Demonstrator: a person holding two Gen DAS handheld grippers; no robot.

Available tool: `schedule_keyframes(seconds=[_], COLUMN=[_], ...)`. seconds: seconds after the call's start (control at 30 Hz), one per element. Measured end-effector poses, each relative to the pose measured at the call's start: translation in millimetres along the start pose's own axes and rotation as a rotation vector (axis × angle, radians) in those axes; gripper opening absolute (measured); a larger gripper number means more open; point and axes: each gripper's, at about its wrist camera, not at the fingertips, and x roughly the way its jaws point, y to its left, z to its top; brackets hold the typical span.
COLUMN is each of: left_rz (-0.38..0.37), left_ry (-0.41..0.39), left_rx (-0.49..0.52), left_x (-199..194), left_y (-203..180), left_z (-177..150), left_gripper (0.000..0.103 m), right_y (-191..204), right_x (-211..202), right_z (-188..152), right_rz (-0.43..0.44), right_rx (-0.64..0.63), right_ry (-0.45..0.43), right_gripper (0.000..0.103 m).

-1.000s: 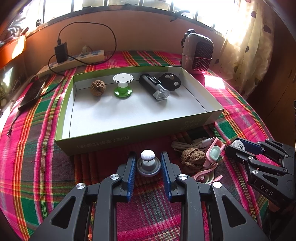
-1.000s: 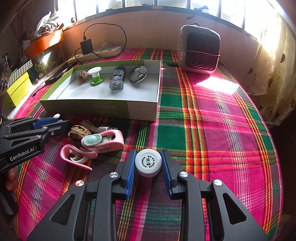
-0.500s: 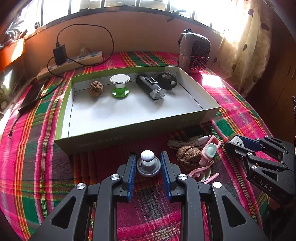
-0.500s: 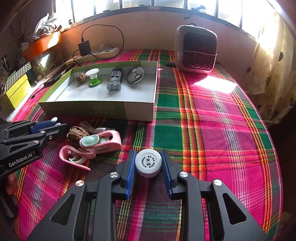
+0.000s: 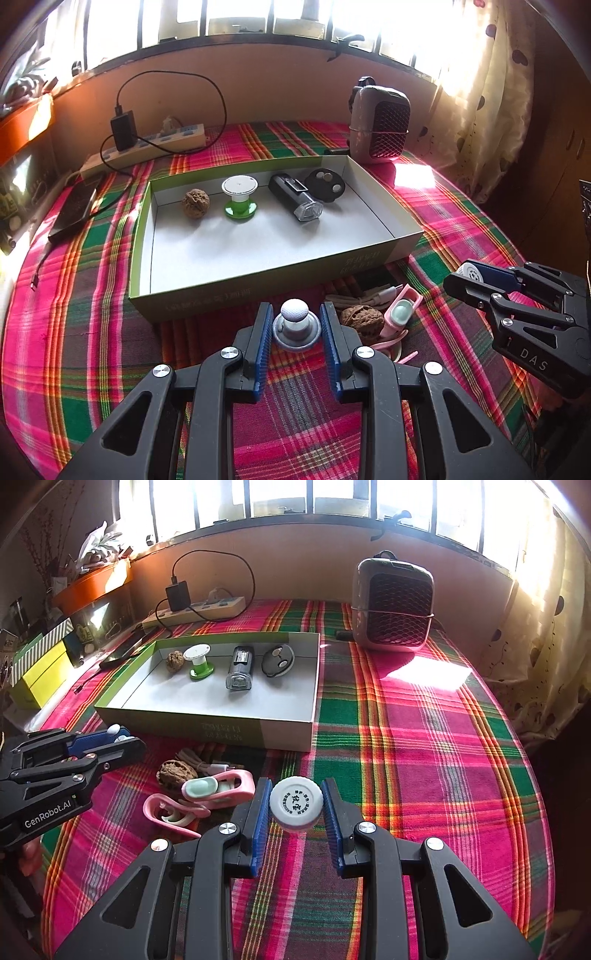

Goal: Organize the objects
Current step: 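Carry the white knob in the left gripper while the right carries the container to the box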

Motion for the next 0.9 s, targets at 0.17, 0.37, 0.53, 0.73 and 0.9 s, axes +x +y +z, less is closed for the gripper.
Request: schedule_keyframes(seconds=[0.17,0.37,0.53,0.73,0.9], left_rz=[0.002,0.01,0.015,0.028,0.049], left_ry=[-0.016,-0.036,-0.042,-0.044,-0.042], left_rx=[0.0,-0.001,-0.009,-0.031,-0.053], left_x=[-7,-14,-17,-16,-12], left_y=[2,7,13,24,37], left_z=[4,11,17,26,31], left_gripper=[0.024,0.024,0.024,0.024,0.024], right_y=[4,8,11,20,30], right_x=[-6,-12,-16,-15,-5], right_z=[7,16,29,47,62], right_rz=[0.02,0.044,0.066,0.101,0.139], right_rx=[-0.009,-0.019,-0.031,-0.053,-0.064], right_ry=[-0.02,-0.039,-0.054,-0.067,-0.067], right_gripper=[0.029,0.029,0.029,0.029,0.029])
